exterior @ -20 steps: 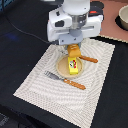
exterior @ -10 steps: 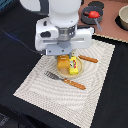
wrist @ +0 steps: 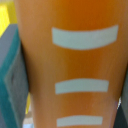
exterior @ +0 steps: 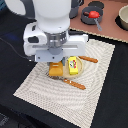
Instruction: Interact with the objects in diverse but meaningful ways.
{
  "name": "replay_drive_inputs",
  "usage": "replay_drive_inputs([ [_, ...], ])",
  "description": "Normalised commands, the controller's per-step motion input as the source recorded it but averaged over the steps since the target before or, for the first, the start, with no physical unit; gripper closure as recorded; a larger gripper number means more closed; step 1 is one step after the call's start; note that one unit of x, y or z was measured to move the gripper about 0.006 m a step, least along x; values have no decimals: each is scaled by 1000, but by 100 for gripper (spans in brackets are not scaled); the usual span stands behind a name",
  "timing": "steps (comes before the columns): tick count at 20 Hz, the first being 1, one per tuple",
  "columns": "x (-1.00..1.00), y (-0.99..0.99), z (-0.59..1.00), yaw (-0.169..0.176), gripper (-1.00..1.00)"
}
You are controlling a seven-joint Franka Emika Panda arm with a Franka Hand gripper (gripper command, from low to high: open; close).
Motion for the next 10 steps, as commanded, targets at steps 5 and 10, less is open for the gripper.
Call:
replay_drive_inputs([
  [5,90,-813,135,-1,100],
  [10,162,-797,-11,4,100],
])
